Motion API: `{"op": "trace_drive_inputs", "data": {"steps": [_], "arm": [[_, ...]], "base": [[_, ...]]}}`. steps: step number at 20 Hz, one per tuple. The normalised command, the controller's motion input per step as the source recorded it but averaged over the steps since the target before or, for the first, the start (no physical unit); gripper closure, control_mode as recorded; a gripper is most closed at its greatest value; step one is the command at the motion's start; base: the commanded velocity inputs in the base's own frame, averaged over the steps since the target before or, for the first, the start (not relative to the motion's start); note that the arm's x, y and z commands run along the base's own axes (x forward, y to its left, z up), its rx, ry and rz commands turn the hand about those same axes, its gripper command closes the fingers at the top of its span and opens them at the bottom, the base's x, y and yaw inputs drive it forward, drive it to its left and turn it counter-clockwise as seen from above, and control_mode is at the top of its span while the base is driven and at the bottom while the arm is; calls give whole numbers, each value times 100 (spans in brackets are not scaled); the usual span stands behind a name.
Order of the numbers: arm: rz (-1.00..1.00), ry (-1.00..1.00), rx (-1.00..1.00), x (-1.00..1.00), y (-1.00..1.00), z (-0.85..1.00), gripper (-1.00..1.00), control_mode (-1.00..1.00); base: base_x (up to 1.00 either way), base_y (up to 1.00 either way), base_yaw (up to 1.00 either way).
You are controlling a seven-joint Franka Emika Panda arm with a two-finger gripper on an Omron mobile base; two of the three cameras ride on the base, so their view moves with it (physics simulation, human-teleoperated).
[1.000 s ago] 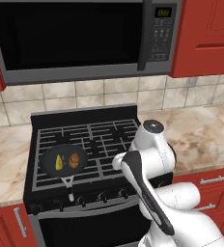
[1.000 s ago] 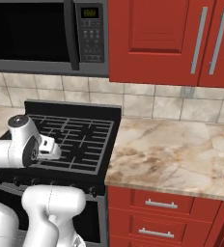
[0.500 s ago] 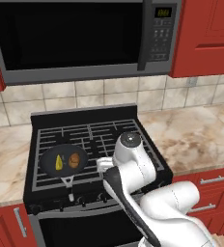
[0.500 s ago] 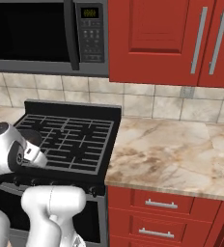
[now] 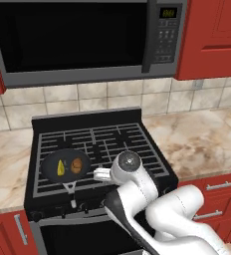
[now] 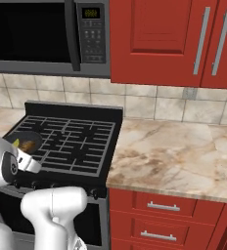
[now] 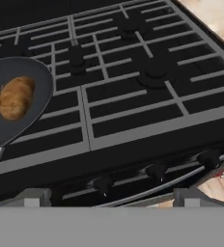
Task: Put the lemon wedge and potato in the pan. Then turn on the front left burner and set the heat to medium.
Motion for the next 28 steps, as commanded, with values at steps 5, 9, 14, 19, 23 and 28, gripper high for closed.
{"op": "trace_drive_inputs", "data": {"steps": [5,9,14,19,23,28], "arm": [[2,-21,0,-33,44,-4,-100,-100],[3,-18,0,-79,23,-17,-100,-100],[4,-22,0,-81,0,-16,-100,-100],[7,-19,0,-53,0,-42,-100,-100],[7,-22,-2,-12,0,-23,-100,-100],[14,-15,-7,6,0,0,-100,-100]], "base": [[0,0,0],[0,0,0],[0,0,0],[0,0,0],[0,0,0],[0,0,0]]}}
